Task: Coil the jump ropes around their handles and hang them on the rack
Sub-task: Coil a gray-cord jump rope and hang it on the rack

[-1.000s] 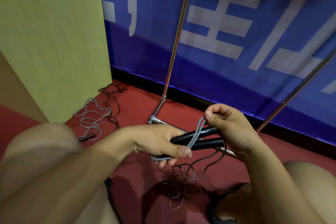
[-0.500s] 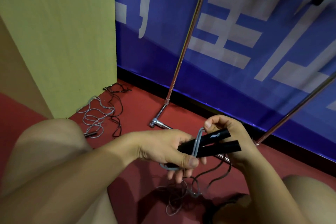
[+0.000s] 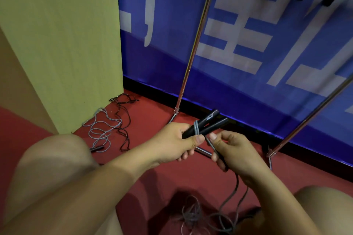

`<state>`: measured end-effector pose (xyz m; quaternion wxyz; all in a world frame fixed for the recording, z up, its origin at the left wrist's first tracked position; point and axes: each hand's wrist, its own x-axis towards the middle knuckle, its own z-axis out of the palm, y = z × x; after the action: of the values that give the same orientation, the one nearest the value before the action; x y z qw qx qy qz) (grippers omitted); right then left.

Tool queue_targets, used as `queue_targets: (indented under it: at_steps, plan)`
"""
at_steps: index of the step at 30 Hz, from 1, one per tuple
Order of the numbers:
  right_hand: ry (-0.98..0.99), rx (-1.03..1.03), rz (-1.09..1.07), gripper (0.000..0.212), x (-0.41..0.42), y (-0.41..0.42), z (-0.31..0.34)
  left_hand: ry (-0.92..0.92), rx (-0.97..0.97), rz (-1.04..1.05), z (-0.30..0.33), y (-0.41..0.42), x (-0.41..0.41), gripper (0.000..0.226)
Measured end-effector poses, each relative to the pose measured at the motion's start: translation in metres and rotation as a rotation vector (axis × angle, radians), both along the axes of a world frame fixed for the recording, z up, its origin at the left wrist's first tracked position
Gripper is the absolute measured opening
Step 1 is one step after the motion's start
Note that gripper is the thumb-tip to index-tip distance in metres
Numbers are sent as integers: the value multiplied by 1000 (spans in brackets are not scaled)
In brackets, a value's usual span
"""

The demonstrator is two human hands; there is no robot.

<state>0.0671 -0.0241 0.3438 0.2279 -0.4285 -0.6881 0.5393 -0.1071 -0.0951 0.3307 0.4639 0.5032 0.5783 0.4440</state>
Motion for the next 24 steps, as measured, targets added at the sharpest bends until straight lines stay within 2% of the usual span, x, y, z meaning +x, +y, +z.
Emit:
queue_targets:
  at_steps: [3,7,9,12,16,21,24]
  plan:
    - [-15,48,17,34,-4,-1,-7,112,8,68,-5,5,-1,18]
    - [-118,199,83,15,0,5,-13,271,41,134,-10,10,-7,17]
    - [-124,183,81,10,1,7,-16,380,71,163,-10,12,-8,18]
    - [-54,81,-32,9,-2,8,-18,523,105,221,-8,13,-10,23]
    - [-45,86,-51,21,-1,9,-15,514,128,253,-5,14,-14,29]
    - [-115,142,-33,31,3,13,-16,503,138,276,-4,15,-18,17]
    - [-47,118,-95,19,2,15,-16,485,144,324,-6,18,-23,16]
